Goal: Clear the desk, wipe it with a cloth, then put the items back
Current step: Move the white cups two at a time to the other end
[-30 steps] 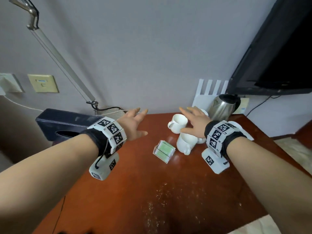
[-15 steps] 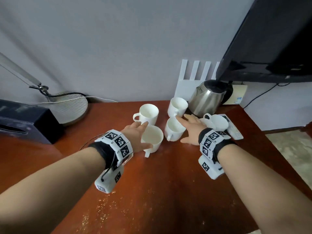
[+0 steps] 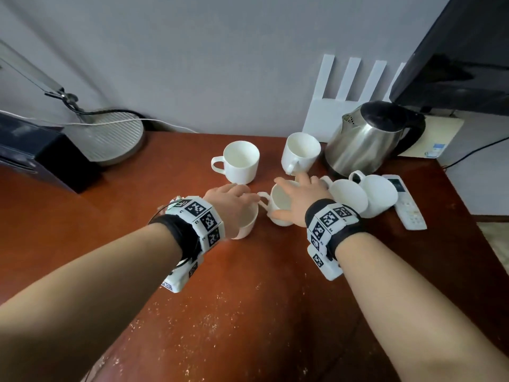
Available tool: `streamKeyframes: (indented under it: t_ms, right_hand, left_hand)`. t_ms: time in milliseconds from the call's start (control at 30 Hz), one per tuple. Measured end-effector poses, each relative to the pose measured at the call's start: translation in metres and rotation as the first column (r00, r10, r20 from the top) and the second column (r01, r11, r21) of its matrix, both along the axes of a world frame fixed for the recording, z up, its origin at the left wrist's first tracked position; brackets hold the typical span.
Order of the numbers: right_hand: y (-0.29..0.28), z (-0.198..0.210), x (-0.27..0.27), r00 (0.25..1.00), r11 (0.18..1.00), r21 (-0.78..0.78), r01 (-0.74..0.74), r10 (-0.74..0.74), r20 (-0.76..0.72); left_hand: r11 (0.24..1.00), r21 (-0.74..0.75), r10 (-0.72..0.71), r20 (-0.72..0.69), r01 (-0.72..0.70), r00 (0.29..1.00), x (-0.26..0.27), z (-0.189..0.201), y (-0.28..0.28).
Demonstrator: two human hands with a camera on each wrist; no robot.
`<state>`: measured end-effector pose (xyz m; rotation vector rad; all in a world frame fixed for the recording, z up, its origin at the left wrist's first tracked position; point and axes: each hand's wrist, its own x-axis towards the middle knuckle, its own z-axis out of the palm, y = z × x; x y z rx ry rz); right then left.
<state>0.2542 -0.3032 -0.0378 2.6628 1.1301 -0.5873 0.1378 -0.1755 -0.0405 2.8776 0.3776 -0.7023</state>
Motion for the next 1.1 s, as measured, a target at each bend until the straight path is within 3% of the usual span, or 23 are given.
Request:
streamKeyframes:
  t_ms: [133,233,333,400,500,633,933,1100]
  right_hand:
    - [-0.007,-0.003,-0.008,0.985,0.986,0.025,0.167,-0.165,-0.050]
    - [-0.015,-0.001,-0.007,0.979,0.978,0.083,0.194,-0.188,-0.073]
    - [-0.019,-0.002,-0.009,0.980,0.973,0.169,0.159,-0.134,-0.147]
    - [-0.018,-0.004,-0.013,0.975,0.973,0.185,0.137,-0.100,-0.197]
    - [-0.021,-0.013,-0.020,0.971,0.969,0.206,0.139,-0.092,-0.221]
    - [-0.025,-0.021,-0.026,0.967,0.945,0.265,0.190,-0.134,-0.216]
    - [-0.024,-0.022,-0.024,0.972,0.954,0.235,0.186,-0.144,-0.184]
    - [-0.029,-0.016,-0.019,0.975,0.972,0.199,0.126,-0.084,-0.207]
  left_hand:
    - [0.989,-0.009,-0.151,-0.027,0.151,0.988,-0.012,0.001,-0.001]
    - [0.997,-0.074,0.017,0.026,-0.015,1.000,-0.022,0.003,-0.006]
    - [0.983,0.002,0.186,0.074,-0.186,0.980,-0.025,0.002,-0.013]
    - [0.968,0.044,0.244,0.048,-0.246,0.969,-0.023,0.001,-0.016]
    - [0.947,-0.024,0.319,-0.023,-0.320,0.947,-0.020,0.004,-0.018]
    - [0.953,-0.066,0.293,-0.035,-0.295,0.955,-0.018,0.001,-0.023]
    - [0.978,-0.047,0.205,0.038,-0.203,0.978,-0.014,-0.005,-0.030]
    - [0.982,0.089,0.159,0.109,-0.169,0.981,-0.024,-0.004,-0.033]
